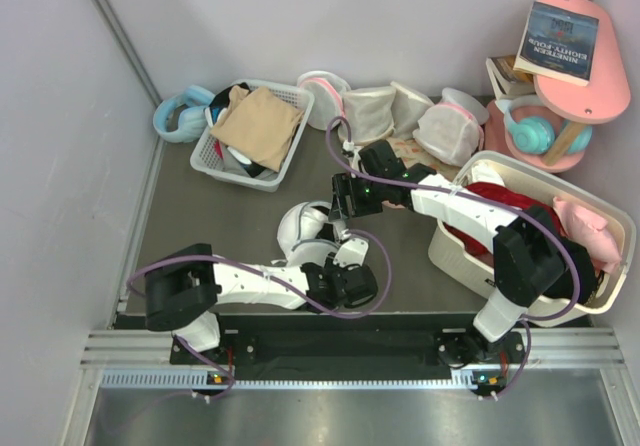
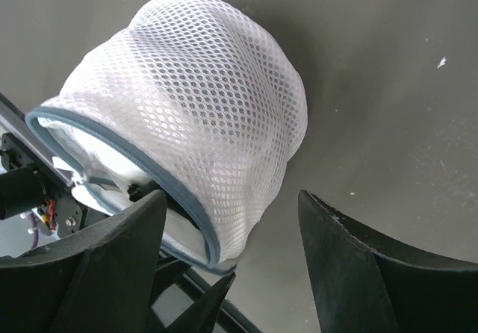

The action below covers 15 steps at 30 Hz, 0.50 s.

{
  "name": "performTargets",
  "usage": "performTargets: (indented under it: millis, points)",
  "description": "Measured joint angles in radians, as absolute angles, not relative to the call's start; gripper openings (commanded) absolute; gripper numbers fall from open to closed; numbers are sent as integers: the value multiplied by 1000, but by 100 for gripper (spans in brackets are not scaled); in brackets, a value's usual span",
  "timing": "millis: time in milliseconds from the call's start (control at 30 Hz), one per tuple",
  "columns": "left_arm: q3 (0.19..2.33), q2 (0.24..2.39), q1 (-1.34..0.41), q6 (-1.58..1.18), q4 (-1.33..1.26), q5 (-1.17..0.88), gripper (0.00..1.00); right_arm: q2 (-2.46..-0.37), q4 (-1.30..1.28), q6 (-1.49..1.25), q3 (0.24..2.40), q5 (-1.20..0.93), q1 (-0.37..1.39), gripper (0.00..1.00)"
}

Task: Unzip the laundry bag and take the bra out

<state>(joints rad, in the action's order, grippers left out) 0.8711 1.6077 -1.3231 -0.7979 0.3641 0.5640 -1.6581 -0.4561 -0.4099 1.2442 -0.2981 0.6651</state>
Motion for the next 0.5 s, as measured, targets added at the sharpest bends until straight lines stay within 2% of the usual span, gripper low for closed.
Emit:
performTargets:
  millis: [33, 100, 133, 167, 200, 500]
  points:
    - [871, 1614, -1323, -796, 361, 561, 31, -1658, -456, -413, 1244, -299, 665, 71]
    - [868, 1628, -1323, -793, 354, 555, 22, -1658, -456, -413, 1244, -302, 665, 71]
    - [866, 1633, -1323, -790, 350, 553, 10, -1658, -456, -413, 1244, -302, 665, 71]
    - [863, 1636, -1323, -787, 347, 550, 3, -1658, -456, -413, 1244, -303, 665, 71]
    - [862, 1637, -1323, -783, 344, 548, 0, -1658, -456, -413, 1244, -304, 665, 71]
    - [857, 1605, -1323, -787, 348, 562, 0, -1658, -456, -413, 1244, -310, 664, 70]
